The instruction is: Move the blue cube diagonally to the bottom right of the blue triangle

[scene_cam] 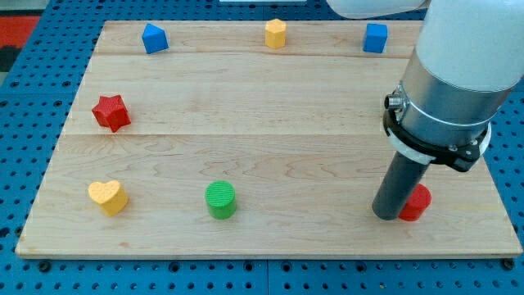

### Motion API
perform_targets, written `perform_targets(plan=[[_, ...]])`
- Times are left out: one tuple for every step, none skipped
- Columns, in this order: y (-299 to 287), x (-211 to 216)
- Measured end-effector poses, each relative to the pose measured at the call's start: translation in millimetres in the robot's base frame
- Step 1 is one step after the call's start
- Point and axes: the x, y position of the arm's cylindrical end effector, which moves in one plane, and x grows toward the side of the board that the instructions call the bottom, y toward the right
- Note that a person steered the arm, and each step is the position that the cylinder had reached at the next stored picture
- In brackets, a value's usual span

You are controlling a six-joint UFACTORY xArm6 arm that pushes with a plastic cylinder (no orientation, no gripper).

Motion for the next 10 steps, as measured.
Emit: perform_targets(plan=[[-5,2],[-28,11],[-34,4],[-19,-57],[-5,-132],[0,-204],[71,-255],[86,-312],[75,-322],[102,-336]])
